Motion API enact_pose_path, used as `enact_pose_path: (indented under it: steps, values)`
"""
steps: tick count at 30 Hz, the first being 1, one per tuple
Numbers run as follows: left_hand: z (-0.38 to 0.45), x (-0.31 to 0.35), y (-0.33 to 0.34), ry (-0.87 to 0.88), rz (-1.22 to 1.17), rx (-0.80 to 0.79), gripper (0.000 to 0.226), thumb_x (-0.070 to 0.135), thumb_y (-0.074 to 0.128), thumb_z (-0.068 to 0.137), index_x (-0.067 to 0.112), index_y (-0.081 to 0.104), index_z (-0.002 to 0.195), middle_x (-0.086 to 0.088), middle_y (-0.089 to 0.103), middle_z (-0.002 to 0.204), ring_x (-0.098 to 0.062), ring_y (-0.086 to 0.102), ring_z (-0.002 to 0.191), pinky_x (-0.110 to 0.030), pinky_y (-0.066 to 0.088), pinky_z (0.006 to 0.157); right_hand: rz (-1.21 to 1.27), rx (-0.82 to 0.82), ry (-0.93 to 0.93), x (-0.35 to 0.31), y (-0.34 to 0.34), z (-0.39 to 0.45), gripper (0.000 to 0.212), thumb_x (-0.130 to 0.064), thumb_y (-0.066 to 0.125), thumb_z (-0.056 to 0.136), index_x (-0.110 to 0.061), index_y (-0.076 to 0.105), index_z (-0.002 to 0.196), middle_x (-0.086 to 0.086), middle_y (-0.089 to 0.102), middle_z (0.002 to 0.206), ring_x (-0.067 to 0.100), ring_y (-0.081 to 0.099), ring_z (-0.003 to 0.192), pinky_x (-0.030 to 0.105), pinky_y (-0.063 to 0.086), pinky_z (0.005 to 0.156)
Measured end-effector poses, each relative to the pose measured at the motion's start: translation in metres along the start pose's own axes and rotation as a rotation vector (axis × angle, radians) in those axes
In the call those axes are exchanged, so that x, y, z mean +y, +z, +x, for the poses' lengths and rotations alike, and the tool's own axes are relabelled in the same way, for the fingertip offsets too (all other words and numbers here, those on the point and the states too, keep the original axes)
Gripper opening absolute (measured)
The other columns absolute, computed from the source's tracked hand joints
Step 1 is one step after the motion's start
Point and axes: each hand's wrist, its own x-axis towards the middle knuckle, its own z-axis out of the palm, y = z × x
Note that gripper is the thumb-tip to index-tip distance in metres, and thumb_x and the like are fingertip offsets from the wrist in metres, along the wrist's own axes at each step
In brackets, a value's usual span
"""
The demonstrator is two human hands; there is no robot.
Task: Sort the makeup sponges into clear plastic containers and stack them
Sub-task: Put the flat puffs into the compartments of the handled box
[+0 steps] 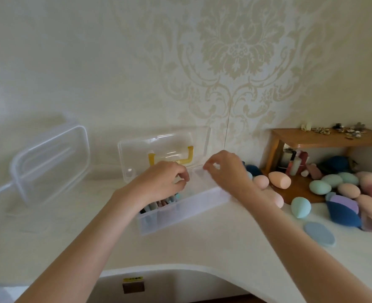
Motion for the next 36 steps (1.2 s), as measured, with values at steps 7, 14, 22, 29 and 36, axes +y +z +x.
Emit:
enact_pose_path:
  steps: [7, 14, 22, 29, 36]
  values:
    - [0.025, 0.012, 0.02, -0.005, 0.018, -0.14, 0.03, 0.046, 0.061, 0.081, 0.019, 0.067, 0.092, 0.007, 0.068, 0.101, -0.013, 0.061, 0.097, -0.03, 0.049, 0.087, 0.004, -0.12, 0.128, 0.074, -0.018, 0.043, 0.043, 0.01, 0.033, 0.088, -0.006, 0.066, 0.112, 0.012, 0.065, 0.119, 0.029, 0.058, 0.111, 0.031, 0.047, 0.095]
    - [0.029, 0.006, 0.014, -0.054, 0.032, -0.282, 0.034, 0.051, 0.057, 0.082, 0.026, 0.059, 0.058, 0.0, 0.063, 0.072, -0.013, 0.053, 0.065, -0.028, 0.04, 0.064, -0.361, -0.538, -0.063, 0.08, 0.016, 0.069, 0.036, -0.02, 0.031, 0.096, -0.026, 0.054, 0.125, 0.002, 0.051, 0.123, 0.026, 0.034, 0.121, 0.038, 0.029, 0.097]
    - [0.026, 0.014, 0.018, 0.011, -0.052, -0.256, 0.019, 0.035, 0.057, 0.087, 0.02, 0.065, 0.096, 0.008, 0.066, 0.1, -0.009, 0.061, 0.098, -0.024, 0.047, 0.087, -0.374, -0.507, 0.004, 0.094, -0.005, 0.069, 0.04, -0.01, 0.035, 0.092, -0.032, 0.058, 0.116, 0.006, 0.051, 0.124, 0.027, 0.049, 0.109, 0.03, 0.041, 0.086]
    - [0.028, 0.03, 0.027, 0.121, -0.014, -0.199, 0.015, 0.018, 0.057, 0.087, 0.015, 0.064, 0.099, 0.002, 0.066, 0.107, -0.011, 0.058, 0.099, -0.024, 0.044, 0.086, -0.418, -0.402, 0.042, 0.098, -0.026, 0.045, 0.048, 0.004, 0.037, 0.092, -0.013, 0.047, 0.135, 0.011, 0.05, 0.135, 0.027, 0.049, 0.122, 0.03, 0.042, 0.101]
    - [0.033, 0.035, 0.036, 0.133, 0.04, -0.153, 0.014, 0.012, 0.055, 0.083, 0.014, 0.064, 0.095, -0.001, 0.067, 0.104, -0.019, 0.059, 0.099, -0.033, 0.048, 0.089, -0.15, -0.231, 0.049, 0.105, -0.078, 0.005, 0.028, -0.007, 0.046, 0.094, -0.013, 0.061, 0.116, 0.004, 0.066, 0.115, 0.016, 0.061, 0.099, 0.019, 0.04, 0.081]
